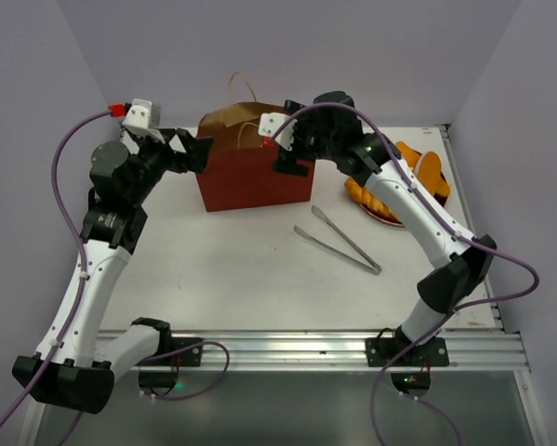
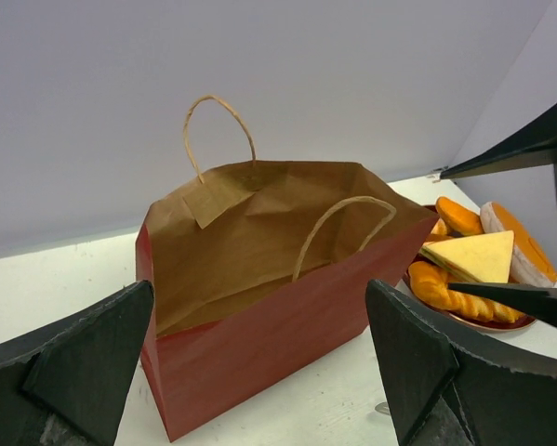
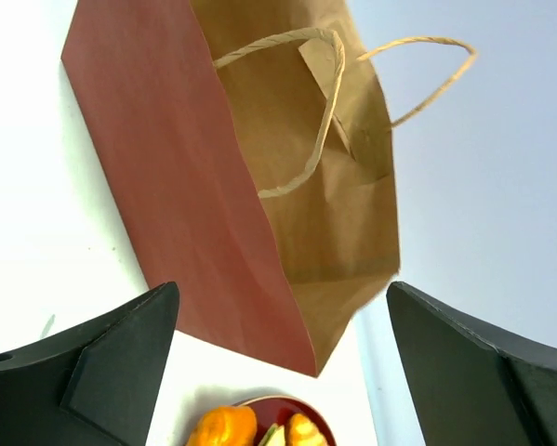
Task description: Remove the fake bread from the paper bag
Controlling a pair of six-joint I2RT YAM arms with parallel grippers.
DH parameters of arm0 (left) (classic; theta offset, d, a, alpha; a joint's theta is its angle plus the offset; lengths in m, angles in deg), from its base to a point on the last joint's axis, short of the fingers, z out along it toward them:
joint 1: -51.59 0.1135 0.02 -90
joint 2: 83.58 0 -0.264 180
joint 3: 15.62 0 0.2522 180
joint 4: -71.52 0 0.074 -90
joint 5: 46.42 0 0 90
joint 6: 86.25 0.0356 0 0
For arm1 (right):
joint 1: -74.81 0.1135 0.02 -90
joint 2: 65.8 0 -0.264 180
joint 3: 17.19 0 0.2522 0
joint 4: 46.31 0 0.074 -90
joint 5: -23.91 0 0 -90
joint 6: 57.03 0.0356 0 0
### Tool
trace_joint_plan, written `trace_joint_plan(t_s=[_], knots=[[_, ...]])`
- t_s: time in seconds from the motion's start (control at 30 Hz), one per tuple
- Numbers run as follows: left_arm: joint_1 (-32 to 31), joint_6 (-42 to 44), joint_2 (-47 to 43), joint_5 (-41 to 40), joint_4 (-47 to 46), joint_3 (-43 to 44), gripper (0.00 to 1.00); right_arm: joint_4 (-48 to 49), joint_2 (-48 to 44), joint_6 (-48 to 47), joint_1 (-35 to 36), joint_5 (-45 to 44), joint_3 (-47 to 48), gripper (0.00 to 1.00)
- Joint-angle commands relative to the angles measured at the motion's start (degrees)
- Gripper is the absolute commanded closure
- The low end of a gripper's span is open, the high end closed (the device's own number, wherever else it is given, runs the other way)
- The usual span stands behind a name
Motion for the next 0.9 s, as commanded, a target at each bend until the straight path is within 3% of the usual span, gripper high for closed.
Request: trace_joint_plan(t_s=[0.0,0.07,0.2,0.3,0.43,0.57,0.67,0.87], knots=[[0.1,-1.0,-1.7,0.9,0.3,-0.6,0.01,0.3,-4.6,4.9,-0.9,-0.7,-1.5,0.01],[0.1,-0.9,-2.4,0.9,1.1,-0.6,0.00,0.4,-6.1,7.7,-1.2,-1.4,-2.3,0.01],[0.1,-0.4,-4.4,1.0,2.7,-2.4,0.00,0.7,-11.6,25.3,-4.4,-7.1,-3.0,0.01],[0.1,-0.7,-7.2,0.5,3.4,-4.9,0.00,2.3,-17.1,36.0,-8.7,-7.5,-10.2,0.01],[0.2,-1.7,-12.9,-0.4,3.3,-10.8,0.00,9.6,-28.7,42.5,-9.3,-24.1,-24.3,0.01],[0.2,-2.6,-17.4,-1.1,3.6,-15.5,0.00,9.6,-37.8,45.0,-9.2,-36.0,-35.4,0.01],[0.2,-3.5,-19.8,-1.1,3.9,-18.4,0.00,11.0,-43.4,44.4,-9.9,-39.4,-42.1,0.01],[0.2,-4.3,-21.7,-1.1,5.9,-20.0,0.00,12.2,-48.5,44.2,-11.8,-41.8,-46.8,0.01]])
